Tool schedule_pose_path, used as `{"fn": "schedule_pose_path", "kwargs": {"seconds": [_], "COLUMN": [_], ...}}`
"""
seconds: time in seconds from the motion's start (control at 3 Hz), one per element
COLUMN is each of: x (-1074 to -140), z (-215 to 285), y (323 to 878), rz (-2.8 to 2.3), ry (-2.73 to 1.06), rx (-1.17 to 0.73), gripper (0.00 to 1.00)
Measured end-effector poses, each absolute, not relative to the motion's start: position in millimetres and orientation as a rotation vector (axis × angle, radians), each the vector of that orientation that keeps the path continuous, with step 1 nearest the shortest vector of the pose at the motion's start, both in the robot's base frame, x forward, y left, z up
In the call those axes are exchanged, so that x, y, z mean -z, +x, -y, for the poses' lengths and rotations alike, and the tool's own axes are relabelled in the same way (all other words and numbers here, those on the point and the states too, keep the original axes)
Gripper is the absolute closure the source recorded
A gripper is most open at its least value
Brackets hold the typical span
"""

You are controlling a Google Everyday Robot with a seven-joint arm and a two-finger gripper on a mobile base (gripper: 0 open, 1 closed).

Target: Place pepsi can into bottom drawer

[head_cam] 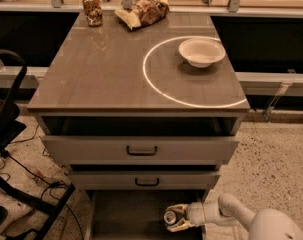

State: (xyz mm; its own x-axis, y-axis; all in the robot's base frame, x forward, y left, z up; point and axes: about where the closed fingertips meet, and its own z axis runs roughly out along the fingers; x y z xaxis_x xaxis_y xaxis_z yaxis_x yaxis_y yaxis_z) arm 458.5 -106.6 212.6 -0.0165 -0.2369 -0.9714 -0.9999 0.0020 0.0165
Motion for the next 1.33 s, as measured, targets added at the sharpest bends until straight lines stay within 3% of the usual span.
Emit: {"fn": "schedule_pose_path", "kwargs": {"seconds": [0.33,0.67,1.33], "x": [-195.9,-196.5,-194.9], "z": [106.6,104.1,97.7], "y": [463.1,461.4,458.5], "rz": [-1.435,-1.429,-1.424], "ry": [-1.394,-1.393,-1.391], "rx": [-1.051,-1.062,-1.076], "gripper": [0.98,0.76,0.13]}}
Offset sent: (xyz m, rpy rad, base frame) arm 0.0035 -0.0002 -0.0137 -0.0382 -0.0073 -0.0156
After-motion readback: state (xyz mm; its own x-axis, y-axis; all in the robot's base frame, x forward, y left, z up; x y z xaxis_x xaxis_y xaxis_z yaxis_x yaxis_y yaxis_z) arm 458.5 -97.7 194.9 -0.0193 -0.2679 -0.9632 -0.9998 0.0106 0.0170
